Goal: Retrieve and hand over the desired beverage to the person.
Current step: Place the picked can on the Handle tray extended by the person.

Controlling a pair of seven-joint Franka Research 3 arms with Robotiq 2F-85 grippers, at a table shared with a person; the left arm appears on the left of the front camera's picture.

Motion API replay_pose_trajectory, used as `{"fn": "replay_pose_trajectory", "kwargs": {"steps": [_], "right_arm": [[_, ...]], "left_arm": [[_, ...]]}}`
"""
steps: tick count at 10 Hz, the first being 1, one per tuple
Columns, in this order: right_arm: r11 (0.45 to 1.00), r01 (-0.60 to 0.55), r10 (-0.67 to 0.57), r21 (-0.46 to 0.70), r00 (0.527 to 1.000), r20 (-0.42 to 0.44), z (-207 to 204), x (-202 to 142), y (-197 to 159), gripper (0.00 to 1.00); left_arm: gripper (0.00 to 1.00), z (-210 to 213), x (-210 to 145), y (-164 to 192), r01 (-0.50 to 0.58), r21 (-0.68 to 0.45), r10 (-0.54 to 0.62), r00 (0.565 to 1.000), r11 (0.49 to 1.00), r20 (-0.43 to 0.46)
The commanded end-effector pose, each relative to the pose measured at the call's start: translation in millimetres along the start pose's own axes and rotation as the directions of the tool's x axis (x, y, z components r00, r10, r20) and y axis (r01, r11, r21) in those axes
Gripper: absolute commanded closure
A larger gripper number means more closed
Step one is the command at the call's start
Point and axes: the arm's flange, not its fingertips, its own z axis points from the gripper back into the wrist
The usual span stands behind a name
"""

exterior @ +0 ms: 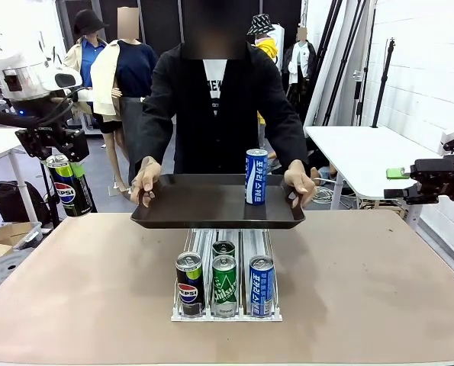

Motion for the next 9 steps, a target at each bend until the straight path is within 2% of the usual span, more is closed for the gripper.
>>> {"fn": "replay_pose_trajectory", "kwargs": {"steps": [1,3,6,9], "right_arm": [[1.0,-0.002,0.002,0.012,1.0,0.007,-1,0,1,0.0],[1.0,-0.002,0.002,0.012,1.0,0.007,-1,0,1,0.0],[1.0,-0.002,0.002,0.012,1.0,0.007,-1,0,1,0.0],[1.0,-0.002,0.002,0.012,1.0,0.007,-1,0,1,0.0]], "left_arm": [[1.0,0,0,0,0.0,0.0,0.0,1.0,1.0,0.0],[1.0,25,-1,-3,-0.066,0.017,0.067,0.998,0.998,-0.023],[1.0,81,14,-19,-0.11,0.03,0.11,0.994,0.994,0.003],[1.0,112,48,-54,-0.067,0.021,0.067,0.998,0.998,0.003]]}}
